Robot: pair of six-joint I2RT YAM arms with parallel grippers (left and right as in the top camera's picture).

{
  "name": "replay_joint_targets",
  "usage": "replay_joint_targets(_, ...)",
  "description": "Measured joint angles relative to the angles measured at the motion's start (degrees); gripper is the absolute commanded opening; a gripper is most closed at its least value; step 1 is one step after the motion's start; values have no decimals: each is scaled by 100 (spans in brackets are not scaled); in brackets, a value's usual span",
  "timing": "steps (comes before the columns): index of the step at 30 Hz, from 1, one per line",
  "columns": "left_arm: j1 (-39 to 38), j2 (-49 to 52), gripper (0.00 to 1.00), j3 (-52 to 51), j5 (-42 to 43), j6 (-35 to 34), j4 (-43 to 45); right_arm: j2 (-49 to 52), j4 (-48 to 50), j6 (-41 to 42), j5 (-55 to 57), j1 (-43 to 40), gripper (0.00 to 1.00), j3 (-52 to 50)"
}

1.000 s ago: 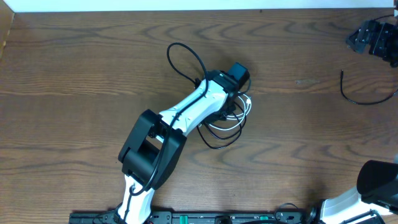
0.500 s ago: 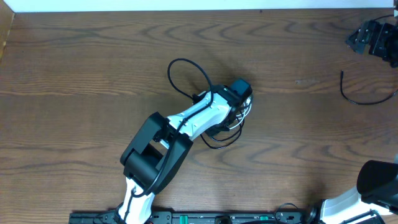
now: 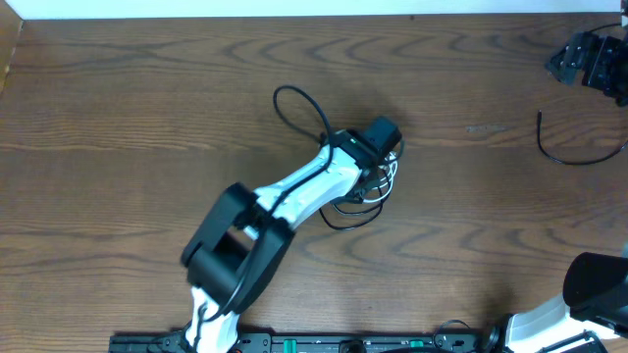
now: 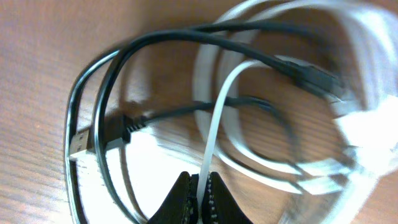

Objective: Untangle cables

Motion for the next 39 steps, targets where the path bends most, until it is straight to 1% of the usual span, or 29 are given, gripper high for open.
replay_joint_targets(4, 0, -938, 7, 118, 7, 1047, 339, 0, 0, 0, -4, 2, 99, 0)
replay_joint_targets(7, 0, -2028, 7, 258, 13, 1840, 739, 0, 0, 0, -52, 26, 99, 0)
replay_joint_targets(9, 2, -2621, 8, 313, 9, 2164, 933, 0, 0, 0, -114, 83, 99, 0)
replay_joint_targets(14, 24, -3663, 7, 350, 2, 2605, 1484, 0, -26, 0, -361, 367, 99, 0)
replay_joint_targets(20, 452, -4245, 8, 352, 2, 2791, 2380, 0, -44, -76, -501, 1010, 99, -15)
replay_joint_targets(26, 1064, -4658, 7, 350, 46, 2739, 3438, 0, 48, -168, -590, 1676, 98, -356)
replay_joint_targets(32, 1327, -5018, 7, 352, 155, 2555, 4009, 2, 785, -201, -844, 2098, 97, -1325)
replay_joint_targets(35, 1353, -5071, 7, 350, 157, 2474, 4360, 2, 1252, -310, -1215, 2223, 98, -1808)
replay_joint_targets(39, 1353, -5077, 7, 350, 162, 2302, 5010, 4, 1663, -522, -1779, 2302, 97, -2131)
